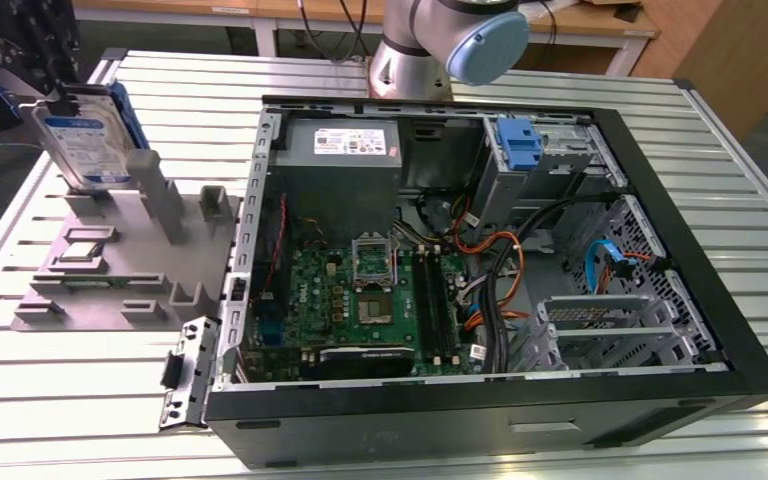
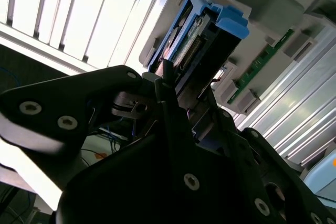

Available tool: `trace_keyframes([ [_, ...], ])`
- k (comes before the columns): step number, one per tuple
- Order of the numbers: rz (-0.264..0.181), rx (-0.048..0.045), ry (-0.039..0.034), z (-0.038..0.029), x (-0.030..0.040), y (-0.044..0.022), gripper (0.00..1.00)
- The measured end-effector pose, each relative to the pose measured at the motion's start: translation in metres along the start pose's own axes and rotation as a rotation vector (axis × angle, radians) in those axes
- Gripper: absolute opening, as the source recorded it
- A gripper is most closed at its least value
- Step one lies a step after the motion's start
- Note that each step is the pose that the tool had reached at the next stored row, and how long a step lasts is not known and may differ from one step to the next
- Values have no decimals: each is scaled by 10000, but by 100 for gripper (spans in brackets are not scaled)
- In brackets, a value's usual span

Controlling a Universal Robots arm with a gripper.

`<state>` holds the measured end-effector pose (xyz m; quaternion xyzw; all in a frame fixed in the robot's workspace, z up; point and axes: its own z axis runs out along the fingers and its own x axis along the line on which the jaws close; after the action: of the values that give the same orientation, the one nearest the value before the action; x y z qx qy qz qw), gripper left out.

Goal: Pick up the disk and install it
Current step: 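Pick up the disk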

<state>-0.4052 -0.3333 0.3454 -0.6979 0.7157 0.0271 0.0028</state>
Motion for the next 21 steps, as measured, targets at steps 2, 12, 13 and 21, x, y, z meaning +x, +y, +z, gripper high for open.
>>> trace_keyframes([
  [2,0,0,0,-23,-1,1,35],
  [12,0,0,0,-125,-5,4,35],
  [13,0,0,0,-134,-6,5,35],
  [21,0,2,-1,-194,-8,7,35],
])
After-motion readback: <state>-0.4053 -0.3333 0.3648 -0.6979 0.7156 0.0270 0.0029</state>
